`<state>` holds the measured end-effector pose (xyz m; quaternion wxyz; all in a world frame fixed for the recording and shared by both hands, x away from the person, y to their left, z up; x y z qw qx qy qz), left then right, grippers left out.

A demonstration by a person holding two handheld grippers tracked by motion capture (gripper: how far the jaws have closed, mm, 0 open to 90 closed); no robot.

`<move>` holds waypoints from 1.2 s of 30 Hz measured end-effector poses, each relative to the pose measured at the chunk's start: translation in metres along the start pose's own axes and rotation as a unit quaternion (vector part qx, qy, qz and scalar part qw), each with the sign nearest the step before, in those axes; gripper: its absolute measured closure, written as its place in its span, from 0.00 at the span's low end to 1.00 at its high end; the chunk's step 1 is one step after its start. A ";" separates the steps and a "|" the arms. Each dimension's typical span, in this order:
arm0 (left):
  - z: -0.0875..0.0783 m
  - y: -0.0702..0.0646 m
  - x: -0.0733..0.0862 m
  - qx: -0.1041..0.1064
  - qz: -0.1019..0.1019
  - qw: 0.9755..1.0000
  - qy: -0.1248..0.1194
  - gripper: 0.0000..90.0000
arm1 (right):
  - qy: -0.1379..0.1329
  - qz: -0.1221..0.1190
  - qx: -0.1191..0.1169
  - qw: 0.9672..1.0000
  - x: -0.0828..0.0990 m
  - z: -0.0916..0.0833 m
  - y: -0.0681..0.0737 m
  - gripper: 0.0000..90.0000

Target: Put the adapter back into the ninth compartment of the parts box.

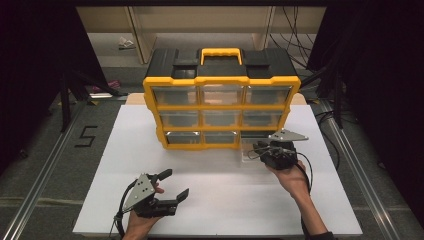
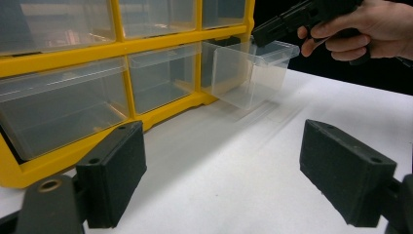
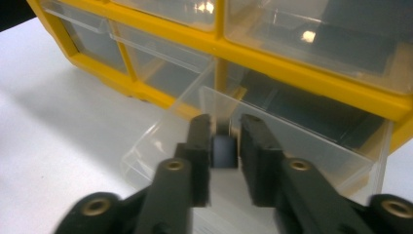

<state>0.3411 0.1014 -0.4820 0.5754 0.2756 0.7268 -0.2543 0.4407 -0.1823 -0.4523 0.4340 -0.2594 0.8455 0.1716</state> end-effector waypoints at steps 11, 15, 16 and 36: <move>0.000 0.000 0.000 0.001 0.000 1.000 0.000 0.19 | -0.017 -0.005 -0.013 1.000 -0.008 -0.006 0.013 0.55; 0.000 -0.001 0.000 0.003 -0.001 1.000 0.000 0.19 | -0.025 -0.002 -0.021 0.999 -0.010 -0.008 0.017 0.49; 0.000 -0.001 -0.001 0.003 -0.001 1.000 0.000 0.19 | -0.028 -0.001 -0.025 0.999 -0.011 -0.008 0.019 0.47; -0.001 -0.001 -0.001 0.006 -0.006 1.000 -0.001 0.19 | -0.081 -0.001 -0.077 0.994 -0.018 -0.023 0.050 0.38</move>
Point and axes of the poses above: each handheld gripper's, and its own axes: z roughly forward along the jaws, x roughly out of its underside, y roughly to its left, the point moved 8 cm from there along z, roughly forward along the jaws, and after that the axes turned 5 degrees about -x, right-handed, at the moved point
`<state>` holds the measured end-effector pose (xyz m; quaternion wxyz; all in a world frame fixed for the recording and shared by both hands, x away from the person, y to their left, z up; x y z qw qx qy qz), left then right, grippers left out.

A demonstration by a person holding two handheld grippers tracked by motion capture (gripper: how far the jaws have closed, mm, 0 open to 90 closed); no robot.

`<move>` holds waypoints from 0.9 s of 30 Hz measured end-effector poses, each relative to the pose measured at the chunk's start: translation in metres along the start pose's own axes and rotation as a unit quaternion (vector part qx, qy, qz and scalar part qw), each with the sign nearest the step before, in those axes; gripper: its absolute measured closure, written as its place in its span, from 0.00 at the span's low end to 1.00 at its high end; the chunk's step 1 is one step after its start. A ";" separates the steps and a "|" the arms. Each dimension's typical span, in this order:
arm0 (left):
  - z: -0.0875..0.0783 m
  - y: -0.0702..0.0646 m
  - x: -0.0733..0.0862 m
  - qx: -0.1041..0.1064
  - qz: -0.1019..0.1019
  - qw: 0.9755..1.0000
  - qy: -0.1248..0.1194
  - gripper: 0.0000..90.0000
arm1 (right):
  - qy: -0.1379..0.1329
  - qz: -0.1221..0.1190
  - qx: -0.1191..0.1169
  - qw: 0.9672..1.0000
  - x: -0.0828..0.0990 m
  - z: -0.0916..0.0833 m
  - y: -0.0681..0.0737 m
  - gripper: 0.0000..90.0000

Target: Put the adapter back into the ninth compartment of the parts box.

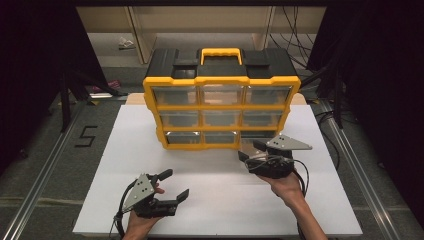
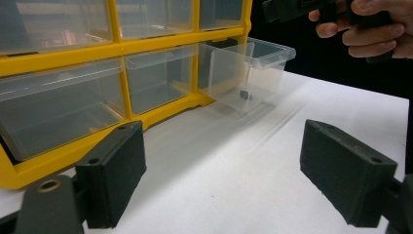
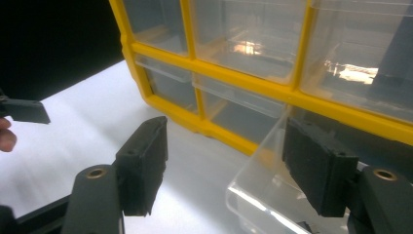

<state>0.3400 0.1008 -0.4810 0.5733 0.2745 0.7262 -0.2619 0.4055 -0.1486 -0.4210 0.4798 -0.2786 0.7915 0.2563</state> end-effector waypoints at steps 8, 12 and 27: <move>0.000 0.000 0.000 0.001 0.000 1.000 -0.001 0.19 | -0.018 0.000 -0.013 1.000 0.003 -0.004 0.008 0.37; 0.000 0.000 0.000 0.001 0.000 1.000 -0.001 0.19 | -0.025 -0.001 -0.022 0.999 0.004 -0.005 0.012 0.36; -0.001 0.000 -0.001 0.001 0.000 1.000 -0.001 0.19 | -0.049 -0.022 -0.026 0.998 0.008 -0.006 0.025 0.32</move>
Point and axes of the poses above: each handheld gripper's, and its own axes: z roughly forward along the jaws, x roughly out of its underside, y roughly to its left, the point moved 8 cm from there along z, roughly forward along the jaws, and after that the axes turned 5 degrees about -x, right-handed, at the moved point
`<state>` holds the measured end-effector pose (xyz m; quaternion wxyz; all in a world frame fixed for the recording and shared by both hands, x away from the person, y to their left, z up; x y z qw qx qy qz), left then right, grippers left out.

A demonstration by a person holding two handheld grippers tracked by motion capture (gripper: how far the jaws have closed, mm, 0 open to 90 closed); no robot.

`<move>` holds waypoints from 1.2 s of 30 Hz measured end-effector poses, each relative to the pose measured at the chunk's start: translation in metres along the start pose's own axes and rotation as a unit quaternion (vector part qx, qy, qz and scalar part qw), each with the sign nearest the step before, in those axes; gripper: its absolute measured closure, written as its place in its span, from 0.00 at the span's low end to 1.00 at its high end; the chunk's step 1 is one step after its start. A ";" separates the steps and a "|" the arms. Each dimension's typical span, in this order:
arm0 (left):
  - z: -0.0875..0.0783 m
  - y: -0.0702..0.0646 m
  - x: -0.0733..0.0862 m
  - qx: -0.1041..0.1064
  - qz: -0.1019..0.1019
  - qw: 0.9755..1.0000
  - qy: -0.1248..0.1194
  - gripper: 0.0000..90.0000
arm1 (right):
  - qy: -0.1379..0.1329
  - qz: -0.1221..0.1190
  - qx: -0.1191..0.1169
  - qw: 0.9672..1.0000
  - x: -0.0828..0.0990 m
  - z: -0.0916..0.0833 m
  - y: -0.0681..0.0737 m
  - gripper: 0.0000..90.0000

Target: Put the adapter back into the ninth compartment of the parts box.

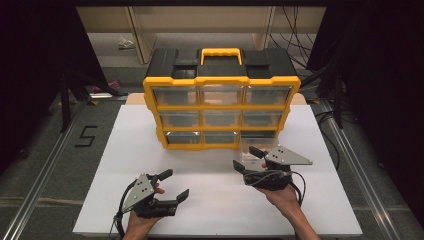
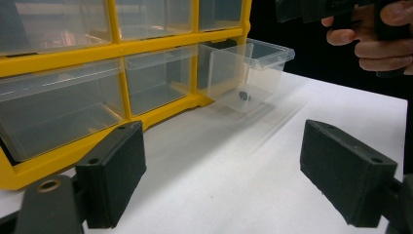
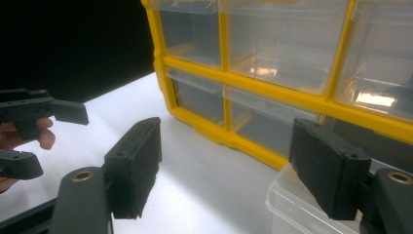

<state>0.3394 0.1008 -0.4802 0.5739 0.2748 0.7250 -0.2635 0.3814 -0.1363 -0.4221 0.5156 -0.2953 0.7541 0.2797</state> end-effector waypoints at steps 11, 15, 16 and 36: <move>0.000 0.000 0.000 0.000 0.000 1.000 0.000 0.19 | -0.006 -0.008 -0.008 1.000 0.005 -0.003 0.005 0.31; 0.000 0.000 0.000 0.000 0.001 1.000 -0.001 0.19 | -0.012 -0.006 -0.009 1.000 0.008 -0.004 0.005 0.30; 0.000 0.000 0.000 0.000 0.001 1.000 0.000 0.19 | -0.015 -0.009 -0.008 1.000 0.009 -0.005 0.006 0.29; 0.001 -0.001 0.001 0.002 0.001 1.000 0.004 0.19 | -0.030 0.000 0.011 0.999 0.028 -0.022 0.000 0.23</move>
Point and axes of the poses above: each handheld gripper's, and its own axes: z roughly forward along the jaws, x roughly out of its underside, y roughly to its left, the point moved 8 cm from there along z, roughly forward along the jaws, and after that the axes turned 5 degrees about -x, right-handed, at the moved point
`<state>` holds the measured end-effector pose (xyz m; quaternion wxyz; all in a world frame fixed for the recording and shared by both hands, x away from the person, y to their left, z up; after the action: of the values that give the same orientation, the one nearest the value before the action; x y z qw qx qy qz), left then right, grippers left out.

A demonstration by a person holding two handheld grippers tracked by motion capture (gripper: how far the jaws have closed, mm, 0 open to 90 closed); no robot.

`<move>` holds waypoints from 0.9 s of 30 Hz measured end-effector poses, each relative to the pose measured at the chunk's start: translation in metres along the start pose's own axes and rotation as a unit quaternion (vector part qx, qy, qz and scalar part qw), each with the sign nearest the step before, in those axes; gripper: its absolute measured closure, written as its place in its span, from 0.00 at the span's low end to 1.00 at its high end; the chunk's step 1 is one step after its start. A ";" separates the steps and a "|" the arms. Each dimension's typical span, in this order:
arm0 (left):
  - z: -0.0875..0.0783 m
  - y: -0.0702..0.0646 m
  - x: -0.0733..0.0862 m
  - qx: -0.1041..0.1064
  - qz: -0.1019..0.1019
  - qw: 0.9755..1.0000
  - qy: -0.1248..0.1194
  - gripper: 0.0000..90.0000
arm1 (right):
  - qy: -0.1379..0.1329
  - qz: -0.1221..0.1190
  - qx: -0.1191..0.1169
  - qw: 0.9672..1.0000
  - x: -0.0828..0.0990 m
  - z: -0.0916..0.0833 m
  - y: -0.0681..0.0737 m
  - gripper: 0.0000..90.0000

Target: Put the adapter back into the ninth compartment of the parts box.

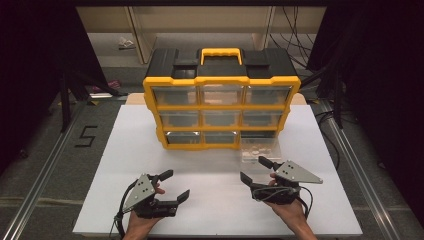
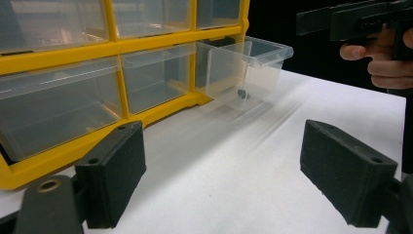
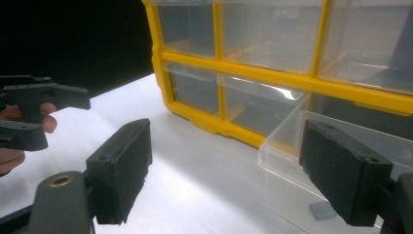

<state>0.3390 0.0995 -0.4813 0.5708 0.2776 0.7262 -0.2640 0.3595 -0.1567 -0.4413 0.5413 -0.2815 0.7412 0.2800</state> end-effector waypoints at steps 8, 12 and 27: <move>0.000 0.000 0.000 0.002 0.000 1.000 0.001 0.18 | -0.010 -0.001 0.011 1.000 0.004 -0.008 -0.003 0.23; 0.000 0.000 0.000 0.002 -0.001 1.000 0.000 0.18 | -0.014 -0.001 0.014 1.000 0.005 -0.012 -0.002 0.23; 0.000 -0.001 0.000 0.005 -0.003 1.000 -0.001 0.18 | -0.032 -0.004 0.024 0.999 0.013 -0.021 -0.002 0.22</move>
<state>0.3384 0.0988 -0.4812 0.5695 0.2782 0.7251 -0.2691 0.3440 -0.1746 -0.4481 0.5725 -0.2621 0.7289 0.2690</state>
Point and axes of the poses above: each handheld gripper's, and its own axes: z roughly forward along the jaws, x roughly out of its underside, y roughly to its left, the point moved 8 cm from there along z, roughly forward along the jaws, and after that the axes turned 5 degrees about -x, right-handed, at the moved point
